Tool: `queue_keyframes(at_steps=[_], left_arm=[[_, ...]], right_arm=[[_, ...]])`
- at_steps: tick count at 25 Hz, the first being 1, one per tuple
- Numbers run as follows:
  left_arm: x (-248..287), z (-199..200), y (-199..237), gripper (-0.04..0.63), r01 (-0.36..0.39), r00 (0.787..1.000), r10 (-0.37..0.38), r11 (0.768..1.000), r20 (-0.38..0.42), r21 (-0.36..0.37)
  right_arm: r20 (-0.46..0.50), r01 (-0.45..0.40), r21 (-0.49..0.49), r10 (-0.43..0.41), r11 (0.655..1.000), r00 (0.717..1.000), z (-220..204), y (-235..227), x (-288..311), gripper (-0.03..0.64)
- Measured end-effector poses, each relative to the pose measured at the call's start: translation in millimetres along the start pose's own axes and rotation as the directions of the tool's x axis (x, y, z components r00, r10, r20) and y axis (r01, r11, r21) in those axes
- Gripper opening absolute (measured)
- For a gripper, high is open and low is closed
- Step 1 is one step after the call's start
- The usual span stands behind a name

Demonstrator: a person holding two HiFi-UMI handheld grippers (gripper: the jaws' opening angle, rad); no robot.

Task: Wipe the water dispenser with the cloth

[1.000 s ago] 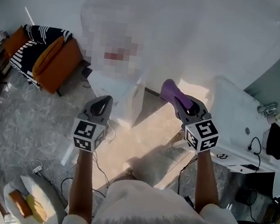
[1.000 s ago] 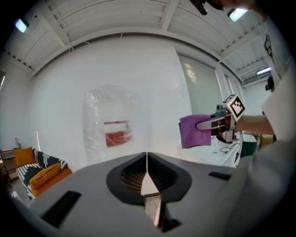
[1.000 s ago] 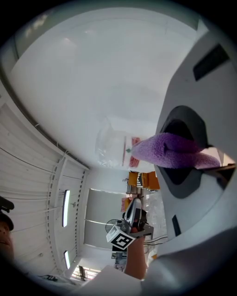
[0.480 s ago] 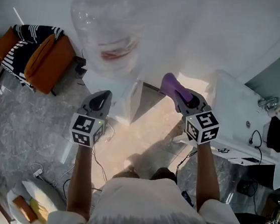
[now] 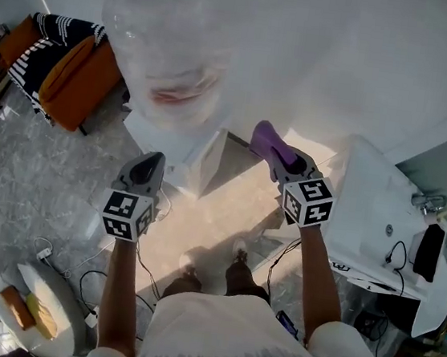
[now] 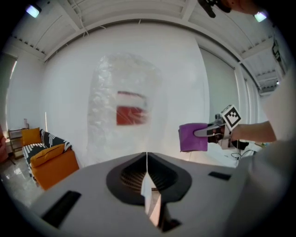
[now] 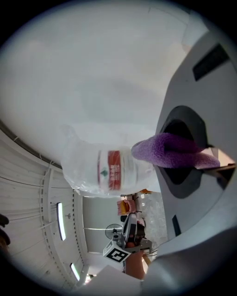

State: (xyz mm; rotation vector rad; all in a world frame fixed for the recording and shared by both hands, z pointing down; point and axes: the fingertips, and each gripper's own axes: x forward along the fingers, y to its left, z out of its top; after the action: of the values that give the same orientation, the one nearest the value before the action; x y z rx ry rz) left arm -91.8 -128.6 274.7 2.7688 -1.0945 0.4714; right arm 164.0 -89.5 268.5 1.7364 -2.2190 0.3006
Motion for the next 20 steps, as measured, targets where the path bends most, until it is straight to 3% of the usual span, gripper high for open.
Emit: queue_keyframes(at_steps=[6,11,20], left_arm=[[23.0,-17.4,4.4,0.017,-0.108,0.994,0.105,0.991,-0.043,-0.075],[30.5,-28.3,-3.0,0.017,-0.159,0.986,0.154,0.983,-0.06,-0.09],[30.2,-71.4,20.0,0.017,-0.288,0.956,0.271,0.94,-0.112,-0.181]], right_arm=[[-0.086,-0.041,0.016,0.042,0.999,0.995,-30.1,-42.5,57.4,0.066],[-0.143,-0.057,0.05,0.064,0.997,0.988,-58.6,-68.3,99.3,0.067],[-0.247,-0.114,0.035,0.119,0.993,0.962,-107.3,-73.7,172.0,0.067]])
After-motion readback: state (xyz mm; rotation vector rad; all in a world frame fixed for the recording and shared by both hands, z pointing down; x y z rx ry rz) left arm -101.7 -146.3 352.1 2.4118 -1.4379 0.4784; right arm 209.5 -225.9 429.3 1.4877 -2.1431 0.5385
